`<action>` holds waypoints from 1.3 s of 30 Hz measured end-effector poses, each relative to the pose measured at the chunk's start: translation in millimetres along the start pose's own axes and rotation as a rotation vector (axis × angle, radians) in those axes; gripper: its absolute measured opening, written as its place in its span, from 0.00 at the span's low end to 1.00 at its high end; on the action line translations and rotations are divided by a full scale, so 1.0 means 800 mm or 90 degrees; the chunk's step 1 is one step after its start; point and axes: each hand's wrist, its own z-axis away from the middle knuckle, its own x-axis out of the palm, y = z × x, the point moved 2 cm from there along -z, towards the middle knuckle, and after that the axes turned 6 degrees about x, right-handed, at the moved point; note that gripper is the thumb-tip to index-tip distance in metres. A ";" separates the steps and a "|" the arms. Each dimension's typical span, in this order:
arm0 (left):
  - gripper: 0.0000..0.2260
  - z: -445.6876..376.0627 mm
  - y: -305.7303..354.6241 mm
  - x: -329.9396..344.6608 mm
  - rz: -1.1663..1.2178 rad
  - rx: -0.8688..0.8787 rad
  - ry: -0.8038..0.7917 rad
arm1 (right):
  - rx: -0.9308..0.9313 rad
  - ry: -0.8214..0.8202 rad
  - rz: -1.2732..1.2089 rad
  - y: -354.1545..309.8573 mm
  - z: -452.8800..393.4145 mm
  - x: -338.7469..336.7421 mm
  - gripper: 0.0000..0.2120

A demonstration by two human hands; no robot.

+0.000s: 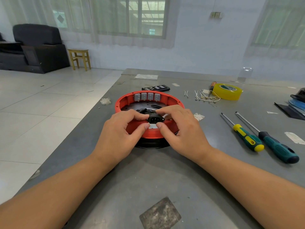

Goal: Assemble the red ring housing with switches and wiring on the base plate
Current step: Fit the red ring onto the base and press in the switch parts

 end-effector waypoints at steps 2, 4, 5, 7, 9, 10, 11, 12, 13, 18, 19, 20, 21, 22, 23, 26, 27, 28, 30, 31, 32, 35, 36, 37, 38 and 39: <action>0.09 0.000 -0.001 0.000 0.002 -0.004 0.001 | 0.015 -0.002 -0.012 0.002 0.001 -0.001 0.13; 0.09 0.001 -0.002 0.000 0.006 -0.008 0.002 | 0.020 -0.001 -0.018 0.002 0.001 -0.001 0.12; 0.08 0.001 -0.002 0.000 0.009 -0.011 0.003 | 0.020 0.002 -0.021 0.003 0.001 -0.001 0.11; 0.08 0.001 -0.002 0.000 0.016 -0.015 0.006 | 0.016 0.008 -0.029 0.003 0.001 -0.002 0.10; 0.08 0.001 -0.002 0.000 0.025 -0.017 0.009 | 0.015 0.010 -0.035 0.004 0.001 -0.002 0.10; 0.09 0.001 -0.001 0.000 0.028 -0.016 0.011 | 0.014 0.010 -0.036 0.004 0.001 -0.001 0.10; 0.09 0.001 -0.001 0.000 0.033 -0.015 0.013 | 0.015 0.011 -0.037 0.005 0.001 -0.001 0.09; 0.10 0.001 -0.001 0.001 0.039 -0.017 0.015 | 0.014 0.013 -0.037 0.005 0.001 -0.001 0.09; 0.10 0.001 -0.001 0.001 0.047 -0.021 0.017 | 0.014 0.016 -0.038 0.005 0.001 -0.001 0.09; 0.15 0.001 -0.004 0.001 0.070 -0.041 0.015 | 0.016 0.013 -0.039 0.006 0.001 -0.001 0.09; 0.16 0.001 -0.004 0.001 0.071 -0.045 0.014 | 0.016 0.012 -0.038 0.006 0.001 -0.001 0.09; 0.16 0.001 -0.004 0.001 0.074 -0.048 0.014 | 0.017 0.013 -0.038 0.006 0.001 -0.001 0.09; 0.16 0.001 -0.003 0.001 0.079 -0.052 0.015 | 0.019 0.015 -0.039 0.006 0.001 -0.001 0.09; 0.16 0.001 -0.003 0.001 0.084 -0.054 0.016 | 0.019 0.016 -0.040 0.006 0.001 -0.001 0.09; 0.16 0.001 -0.002 0.001 0.086 -0.055 0.017 | 0.020 0.015 -0.040 0.006 0.001 -0.001 0.09; 0.16 0.000 -0.002 0.000 0.092 -0.061 0.013 | 0.020 0.008 -0.039 0.005 0.001 -0.001 0.09; 0.16 0.001 -0.002 0.000 0.097 -0.065 0.013 | 0.019 0.007 -0.038 0.005 0.001 -0.001 0.10; 0.16 0.000 -0.002 0.000 0.102 -0.068 0.013 | 0.018 0.006 -0.036 0.004 0.001 -0.001 0.10; 0.15 0.000 -0.004 0.000 0.106 -0.074 0.010 | 0.016 0.004 -0.032 0.003 0.001 -0.002 0.10; 0.15 0.000 -0.004 0.000 0.105 -0.074 0.009 | 0.014 0.004 -0.031 0.002 0.001 -0.002 0.10; 0.15 0.001 -0.004 0.000 0.106 -0.071 0.009 | 0.012 0.004 -0.029 0.002 0.001 -0.002 0.10; 0.13 0.001 -0.004 0.002 0.100 -0.057 0.006 | 0.000 0.003 -0.020 0.001 0.001 -0.002 0.10; 0.12 0.001 -0.004 0.002 0.091 -0.049 0.005 | -0.003 0.003 -0.017 0.001 0.001 -0.002 0.10; 0.10 0.001 -0.004 0.001 0.081 -0.041 0.000 | -0.005 0.002 -0.016 0.001 0.001 -0.002 0.10; 0.09 0.001 -0.004 0.000 0.070 -0.033 -0.010 | -0.005 0.001 -0.015 0.001 0.001 -0.002 0.09; 0.10 0.000 -0.003 0.000 0.052 -0.020 -0.029 | -0.004 -0.001 -0.013 0.001 0.001 -0.002 0.09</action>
